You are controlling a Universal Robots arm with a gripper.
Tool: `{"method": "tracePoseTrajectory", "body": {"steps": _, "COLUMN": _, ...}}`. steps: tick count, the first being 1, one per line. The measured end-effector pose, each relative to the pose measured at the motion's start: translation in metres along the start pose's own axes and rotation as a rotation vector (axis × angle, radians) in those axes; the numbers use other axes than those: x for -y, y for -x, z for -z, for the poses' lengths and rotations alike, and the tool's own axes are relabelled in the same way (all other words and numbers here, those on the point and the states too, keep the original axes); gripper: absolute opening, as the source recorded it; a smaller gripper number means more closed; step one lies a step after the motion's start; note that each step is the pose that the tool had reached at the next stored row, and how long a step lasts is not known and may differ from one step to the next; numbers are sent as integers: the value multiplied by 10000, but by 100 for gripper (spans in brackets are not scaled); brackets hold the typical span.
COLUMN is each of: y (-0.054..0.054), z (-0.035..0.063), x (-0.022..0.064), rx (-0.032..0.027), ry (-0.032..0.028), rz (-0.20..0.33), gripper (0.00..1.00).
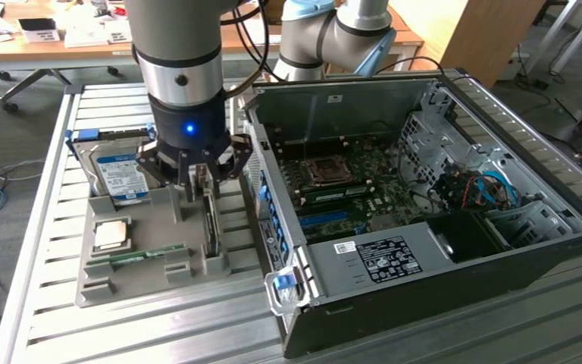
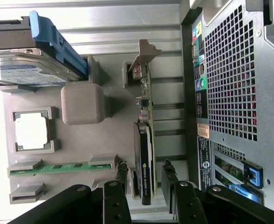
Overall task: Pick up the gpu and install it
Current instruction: 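Pick up the gpu and move the gpu toward the slot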
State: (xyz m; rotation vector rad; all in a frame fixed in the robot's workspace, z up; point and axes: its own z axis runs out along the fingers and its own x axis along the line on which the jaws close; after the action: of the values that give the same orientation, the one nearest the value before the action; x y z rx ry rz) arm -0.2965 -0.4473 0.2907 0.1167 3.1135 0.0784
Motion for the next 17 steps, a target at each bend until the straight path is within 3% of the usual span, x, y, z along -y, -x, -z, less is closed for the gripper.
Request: {"method": "tracePoseTrajectory", "body": {"steps": 17, "y": -1, "z": -41, "x": 2, "rx": -2, "ry": -2, "rz": 0, "gripper": 43}}
